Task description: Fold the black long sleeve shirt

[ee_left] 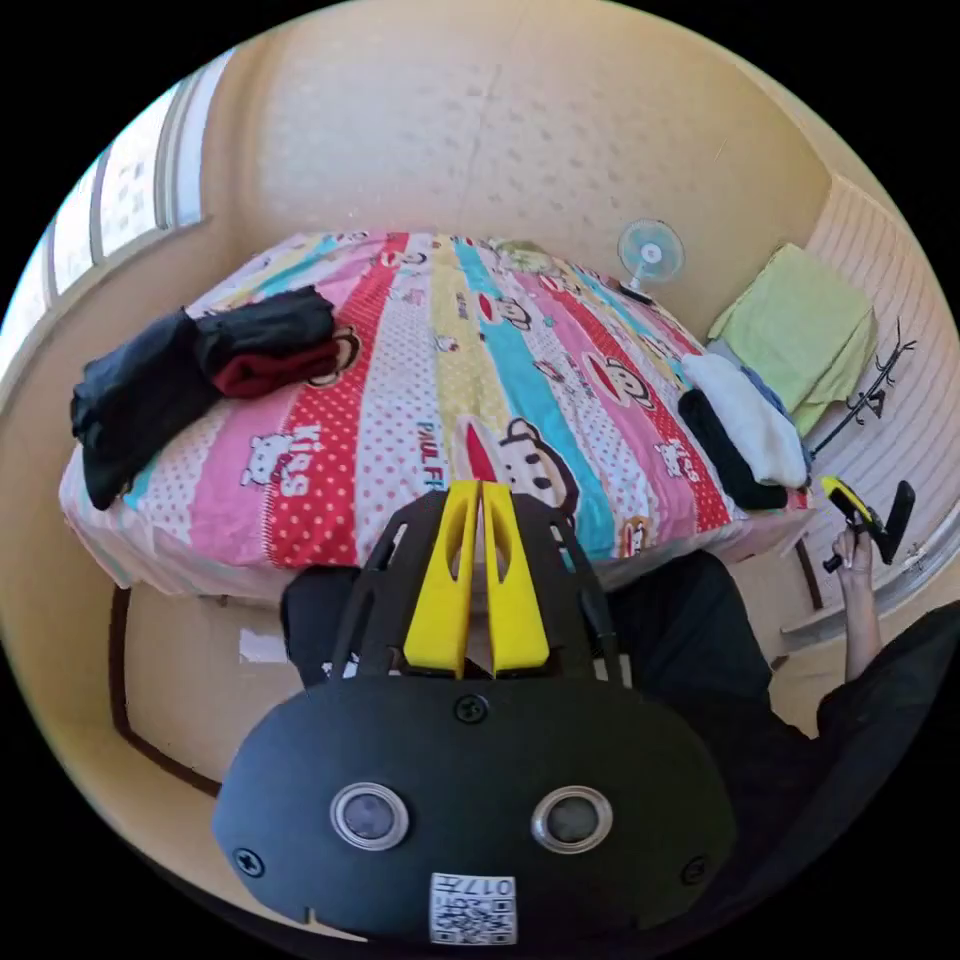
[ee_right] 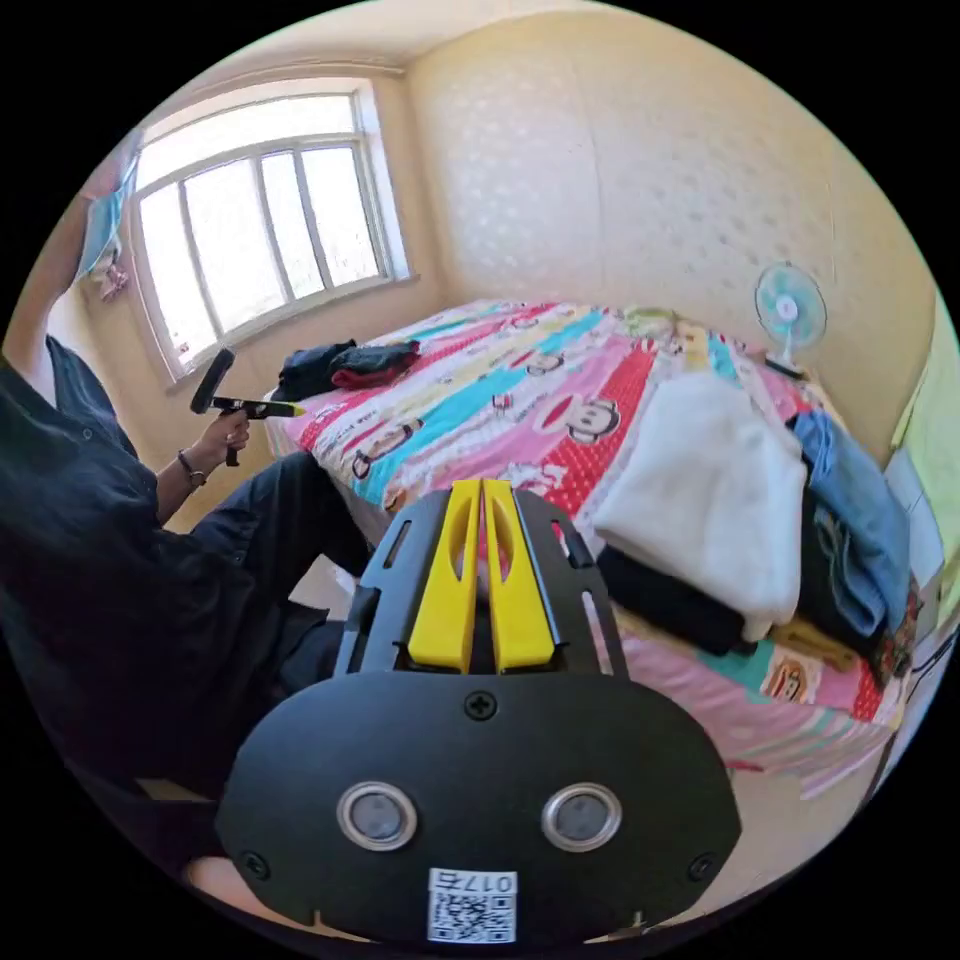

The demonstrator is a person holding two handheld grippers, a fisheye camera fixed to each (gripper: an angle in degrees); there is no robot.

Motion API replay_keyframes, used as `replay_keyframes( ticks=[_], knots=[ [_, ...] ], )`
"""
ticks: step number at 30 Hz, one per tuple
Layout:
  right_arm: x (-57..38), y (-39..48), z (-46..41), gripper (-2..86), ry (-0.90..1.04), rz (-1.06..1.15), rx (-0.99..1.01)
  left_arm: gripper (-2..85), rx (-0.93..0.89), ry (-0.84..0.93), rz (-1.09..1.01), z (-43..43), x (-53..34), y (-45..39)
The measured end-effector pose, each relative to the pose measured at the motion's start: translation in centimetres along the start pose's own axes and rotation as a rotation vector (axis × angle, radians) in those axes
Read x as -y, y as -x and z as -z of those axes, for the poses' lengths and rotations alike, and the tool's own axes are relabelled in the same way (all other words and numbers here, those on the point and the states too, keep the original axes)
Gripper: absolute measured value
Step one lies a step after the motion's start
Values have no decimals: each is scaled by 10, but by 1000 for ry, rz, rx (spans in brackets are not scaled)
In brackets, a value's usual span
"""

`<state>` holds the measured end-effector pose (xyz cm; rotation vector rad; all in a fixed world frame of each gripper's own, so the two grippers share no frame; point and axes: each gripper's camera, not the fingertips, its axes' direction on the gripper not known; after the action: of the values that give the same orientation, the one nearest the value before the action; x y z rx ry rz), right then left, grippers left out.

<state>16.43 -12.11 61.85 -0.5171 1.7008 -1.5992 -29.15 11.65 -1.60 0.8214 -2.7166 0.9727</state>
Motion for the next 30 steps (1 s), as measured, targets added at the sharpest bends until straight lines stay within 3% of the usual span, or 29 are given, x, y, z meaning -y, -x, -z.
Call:
replay_keyframes(
  ticks=[4, 7, 11, 13, 18, 23, 26, 30],
  knots=[
    [20, 59, 1, 3, -273, 115, -103, -4, 100, -250, 17, 59, -29, 34],
    [24, 78, -20, 5, -403, 126, -67, 5, 101, -446, 110, 95, -57, 75],
    [44, 87, -74, 12, -408, 54, 138, 29, -17, -568, 172, 116, -83, 130],
    [56, 97, -98, 15, -412, 69, 200, 1, -67, -611, 165, 122, -92, 146],
    [114, 135, -184, 23, -258, 200, 246, -9, -166, -755, 163, 129, -121, 188],
    [198, 150, -308, 35, -152, 250, 427, -9, -114, -768, 215, 135, -142, 215],
    [256, 133, -400, 65, -40, 82, 576, -7, -136, -731, 225, 139, -151, 232],
    [313, 121, -519, 128, 157, -52, 652, 17, -27, -655, 231, 146, -156, 242]
  ],
)
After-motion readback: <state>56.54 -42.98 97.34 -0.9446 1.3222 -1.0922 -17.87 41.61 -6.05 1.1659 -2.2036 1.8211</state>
